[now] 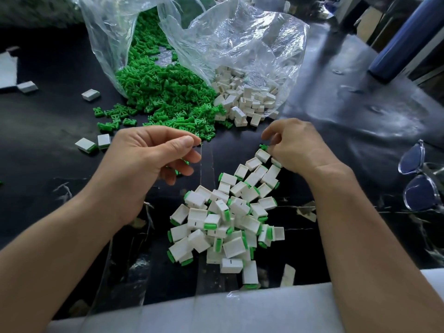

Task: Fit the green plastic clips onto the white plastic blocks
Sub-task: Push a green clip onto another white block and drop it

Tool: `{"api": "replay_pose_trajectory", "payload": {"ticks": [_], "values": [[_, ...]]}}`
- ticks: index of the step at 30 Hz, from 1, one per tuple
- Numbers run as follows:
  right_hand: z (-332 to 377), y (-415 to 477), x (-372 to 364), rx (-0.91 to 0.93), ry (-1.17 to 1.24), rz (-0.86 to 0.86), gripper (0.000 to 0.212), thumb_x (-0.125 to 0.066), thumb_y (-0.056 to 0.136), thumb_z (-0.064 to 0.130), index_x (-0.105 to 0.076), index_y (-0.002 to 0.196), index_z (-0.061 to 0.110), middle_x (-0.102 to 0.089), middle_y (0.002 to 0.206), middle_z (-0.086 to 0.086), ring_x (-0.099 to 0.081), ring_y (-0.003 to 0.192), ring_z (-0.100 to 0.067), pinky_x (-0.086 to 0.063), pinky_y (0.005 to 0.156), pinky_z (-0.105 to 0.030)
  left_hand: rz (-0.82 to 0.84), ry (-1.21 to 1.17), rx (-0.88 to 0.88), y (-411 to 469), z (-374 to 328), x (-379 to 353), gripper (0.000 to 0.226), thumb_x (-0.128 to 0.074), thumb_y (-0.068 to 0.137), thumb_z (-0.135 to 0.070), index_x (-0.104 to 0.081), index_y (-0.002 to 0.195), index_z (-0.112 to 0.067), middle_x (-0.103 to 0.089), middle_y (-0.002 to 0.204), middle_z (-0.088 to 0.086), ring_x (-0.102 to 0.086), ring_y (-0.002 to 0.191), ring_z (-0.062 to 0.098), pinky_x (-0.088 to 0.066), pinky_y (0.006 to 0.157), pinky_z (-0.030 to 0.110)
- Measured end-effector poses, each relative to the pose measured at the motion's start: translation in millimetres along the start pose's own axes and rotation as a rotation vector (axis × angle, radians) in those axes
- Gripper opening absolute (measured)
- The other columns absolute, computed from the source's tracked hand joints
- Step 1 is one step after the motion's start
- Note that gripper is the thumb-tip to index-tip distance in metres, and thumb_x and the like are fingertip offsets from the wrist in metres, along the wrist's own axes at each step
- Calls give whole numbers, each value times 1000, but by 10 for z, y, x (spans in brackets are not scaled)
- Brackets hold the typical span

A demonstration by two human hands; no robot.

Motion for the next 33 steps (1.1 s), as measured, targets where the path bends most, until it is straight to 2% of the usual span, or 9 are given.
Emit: {"api": "replay_pose_trajectory", "payload": {"ticks": [2,5,9,12,16,19,25,29,33], "values": [[63,1,37,73,49,-111,31,-57,82,2,-67,106,18,-64,108,-9,-57,103,-25,-43,93,-29,-13,-8,5,6,9,16,14,-62,67,-22,-75,64,-23,-69,60,0,-59,48,8,-39,40,14],[231,-73,118,175,323,-246,27,-65,79,2,-66,104,13,-64,90,-2,-58,83,-13,-43,78,-14,-63,-17,1,19,29,49,12,-64,75,-11,-73,72,-19,-70,63,-1,-59,48,7,-40,41,13],[591,-304,-68,320,758,60,27,-70,76,-1,-56,90,17,-60,82,5,-60,76,-8,-53,78,-20,-99,83,-47,17,31,51,26,-72,68,-9,-69,85,-28,-71,77,-7,-61,55,2,-45,44,13],[750,-395,-200,361,802,150,32,-71,75,-2,-50,77,22,-62,80,1,-64,77,-16,-55,77,-31,-65,113,-59,5,26,17,33,-71,55,-18,-69,87,-29,-71,84,-5,-62,59,1,-48,50,13],[776,-397,-214,372,743,114,31,-67,78,0,-49,72,25,-59,76,2,-63,79,-21,-53,78,-39,-51,162,-68,-4,8,-4,22,-71,55,-18,-70,77,-21,-70,61,-8,-60,52,-1,-49,51,12],[786,-398,-244,371,747,120,32,-66,78,-1,-50,71,25,-61,77,-1,-63,79,-24,-53,77,-42,-89,241,-82,1,17,14,17,-75,64,-11,-69,74,-23,-68,59,-10,-58,51,1,-52,53,14],[761,-360,-281,270,970,168,23,-58,84,-4,-54,75,17,-66,89,-17,-67,85,-28,-58,74,-34,-122,181,-47,31,66,58,24,-70,74,0,-66,84,-21,-65,62,-8,-61,54,3,-55,55,18],[791,-389,-290,412,582,106,20,-58,87,3,-68,100,14,-62,93,4,-56,87,-9,-44,84,-22,-236,-65,-20,101,55,174,20,-56,84,4,-63,83,-15,-65,63,-6,-61,58,5,-52,58,14],[890,-438,-404,636,181,190,34,-53,92,14,-59,124,24,-53,115,-3,-44,111,-20,-35,94,-30,-240,-130,-29,117,39,205,23,-52,86,7,-63,81,-12,-64,59,-8,-62,58,5,-52,58,15]]}}
Point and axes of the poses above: each hand's wrist, its own y-axis towards the middle knuckle, its own x-axis out of the back of the hand, z = x × y, the point moved 4 cm from there along y, towards the middle knuckle
